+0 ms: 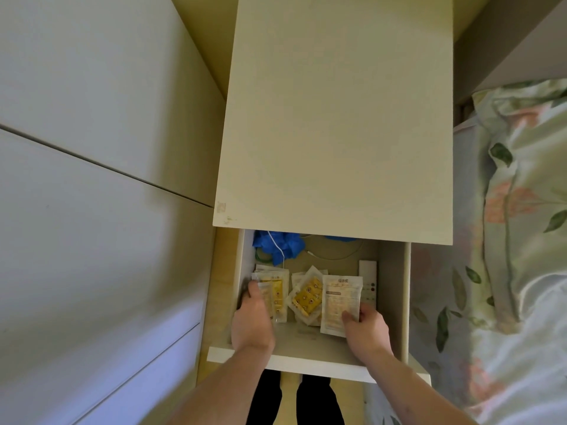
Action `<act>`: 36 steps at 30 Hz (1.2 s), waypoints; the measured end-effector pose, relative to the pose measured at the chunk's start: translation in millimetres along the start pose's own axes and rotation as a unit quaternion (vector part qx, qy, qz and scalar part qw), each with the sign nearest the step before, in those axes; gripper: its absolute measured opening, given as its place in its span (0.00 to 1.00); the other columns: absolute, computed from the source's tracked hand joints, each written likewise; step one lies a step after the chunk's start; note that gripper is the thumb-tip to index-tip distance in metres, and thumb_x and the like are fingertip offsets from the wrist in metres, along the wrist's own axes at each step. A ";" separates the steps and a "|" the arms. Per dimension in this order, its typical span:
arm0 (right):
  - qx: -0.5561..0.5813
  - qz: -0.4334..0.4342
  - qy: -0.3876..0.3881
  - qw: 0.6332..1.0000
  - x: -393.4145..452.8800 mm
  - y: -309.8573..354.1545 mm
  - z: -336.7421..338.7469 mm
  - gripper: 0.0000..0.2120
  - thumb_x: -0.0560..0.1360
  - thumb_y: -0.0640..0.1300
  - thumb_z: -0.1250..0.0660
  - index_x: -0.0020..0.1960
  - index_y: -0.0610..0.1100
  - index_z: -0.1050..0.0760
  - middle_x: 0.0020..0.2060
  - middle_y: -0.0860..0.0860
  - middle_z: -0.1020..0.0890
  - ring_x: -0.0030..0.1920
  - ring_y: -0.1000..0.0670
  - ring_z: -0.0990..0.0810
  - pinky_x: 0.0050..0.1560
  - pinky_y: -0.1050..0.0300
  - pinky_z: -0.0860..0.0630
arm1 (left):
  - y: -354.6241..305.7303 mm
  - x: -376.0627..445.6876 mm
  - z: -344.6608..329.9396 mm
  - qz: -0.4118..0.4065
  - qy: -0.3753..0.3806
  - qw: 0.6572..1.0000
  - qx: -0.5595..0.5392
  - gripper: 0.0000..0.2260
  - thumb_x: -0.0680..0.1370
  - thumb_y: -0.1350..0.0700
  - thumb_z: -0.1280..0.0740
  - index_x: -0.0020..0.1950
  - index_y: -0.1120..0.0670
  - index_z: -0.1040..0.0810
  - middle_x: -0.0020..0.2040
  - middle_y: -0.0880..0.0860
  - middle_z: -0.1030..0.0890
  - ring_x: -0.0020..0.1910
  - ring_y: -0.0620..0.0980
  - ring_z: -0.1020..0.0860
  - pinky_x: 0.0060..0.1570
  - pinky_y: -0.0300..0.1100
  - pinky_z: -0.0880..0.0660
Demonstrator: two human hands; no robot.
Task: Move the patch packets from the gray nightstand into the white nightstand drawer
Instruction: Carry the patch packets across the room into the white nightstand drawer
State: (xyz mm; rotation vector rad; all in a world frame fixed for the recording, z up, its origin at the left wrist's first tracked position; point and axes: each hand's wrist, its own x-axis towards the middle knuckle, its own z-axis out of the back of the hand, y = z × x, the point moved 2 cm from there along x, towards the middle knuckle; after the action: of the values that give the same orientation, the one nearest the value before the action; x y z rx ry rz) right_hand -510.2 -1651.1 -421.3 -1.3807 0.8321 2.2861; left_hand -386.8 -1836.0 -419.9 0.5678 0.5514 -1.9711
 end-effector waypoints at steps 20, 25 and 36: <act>-0.096 -0.002 0.064 0.993 29.4 7.1 -33.5 0.14 0.79 0.40 0.31 0.64 0.48 0.24 0.51 0.52 0.19 0.50 0.51 0.20 0.40 0.64 0.23 | -25.8 45.0 1.2 -0.155 0.110 0.947 0.260 0.22 0.80 0.66 0.35 0.73 0.60 0.38 0.55 0.57 0.17 0.50 0.55 0.15 0.49 0.47 0.18; -0.169 -0.008 0.039 0.985 28.9 7.3 -36.4 0.09 0.77 0.42 0.28 0.56 0.50 0.21 0.48 0.51 0.17 0.46 0.52 0.18 0.46 0.56 0.18 | -30.1 49.0 6.3 -0.188 0.134 0.919 0.321 0.39 0.80 0.69 0.37 0.82 0.61 0.59 0.52 0.58 0.16 0.42 0.53 0.18 0.45 0.46 0.20; -0.358 0.178 0.053 0.915 5.9 27.6 -35.9 0.43 0.72 0.28 0.34 0.79 0.54 0.42 0.73 0.51 0.36 0.69 0.46 0.30 0.66 0.52 0.24 | -20.7 41.2 1.9 -0.251 0.159 0.896 0.328 0.49 0.76 0.70 0.33 0.82 0.49 0.66 0.50 0.58 0.22 0.40 0.53 0.21 0.42 0.48 0.20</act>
State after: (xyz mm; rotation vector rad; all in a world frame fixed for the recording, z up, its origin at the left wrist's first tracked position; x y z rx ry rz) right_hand -504.0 -1695.3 -430.9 -1.7645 0.2688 3.0058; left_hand -422.8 -1856.5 -440.2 1.2885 0.2138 -2.5898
